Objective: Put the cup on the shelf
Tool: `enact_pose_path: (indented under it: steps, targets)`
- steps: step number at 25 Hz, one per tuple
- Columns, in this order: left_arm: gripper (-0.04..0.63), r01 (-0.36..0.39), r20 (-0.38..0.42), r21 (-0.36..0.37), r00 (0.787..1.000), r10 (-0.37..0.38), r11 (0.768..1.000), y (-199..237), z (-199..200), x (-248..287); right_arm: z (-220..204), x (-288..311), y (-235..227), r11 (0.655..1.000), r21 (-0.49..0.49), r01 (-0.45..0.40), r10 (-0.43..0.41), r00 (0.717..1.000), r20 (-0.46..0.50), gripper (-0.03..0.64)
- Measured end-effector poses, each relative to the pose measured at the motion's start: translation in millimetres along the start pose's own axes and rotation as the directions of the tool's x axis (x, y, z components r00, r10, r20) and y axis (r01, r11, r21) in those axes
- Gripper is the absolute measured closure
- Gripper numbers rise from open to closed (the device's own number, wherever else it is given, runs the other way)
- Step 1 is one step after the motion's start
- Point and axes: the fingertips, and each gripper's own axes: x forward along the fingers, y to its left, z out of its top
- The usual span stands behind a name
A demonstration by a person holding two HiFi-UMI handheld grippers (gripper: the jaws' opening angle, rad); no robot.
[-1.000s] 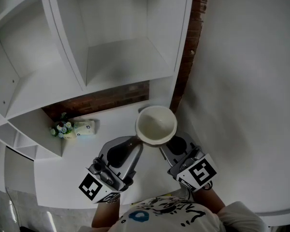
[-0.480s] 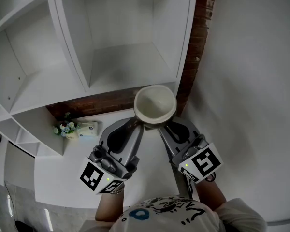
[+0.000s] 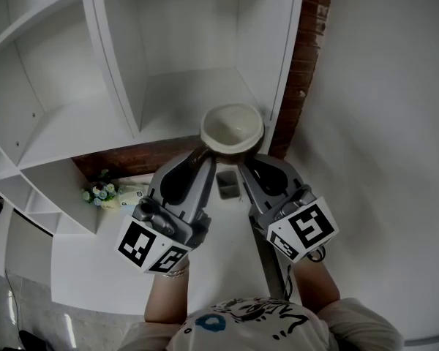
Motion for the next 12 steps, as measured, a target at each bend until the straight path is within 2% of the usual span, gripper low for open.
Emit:
enact_pose_path:
  steps: [3, 12]
  targets:
    - [0.540, -0.023, 0.011, -0.008, 1.000, 0.023, 1.000, 9, 3, 9, 3, 8, -7, 1.000, -0.005, 0.007, -0.007, 1.000, 0.006, 0.588]
    - [0.540, -0.084, 0.008, 0.050, 0.996, 0.084, 0.995, 28, 5, 37, -7, 9, -16, 1.000, 0.008, 0.027, -0.027, 1.000, -0.014, 0.588]
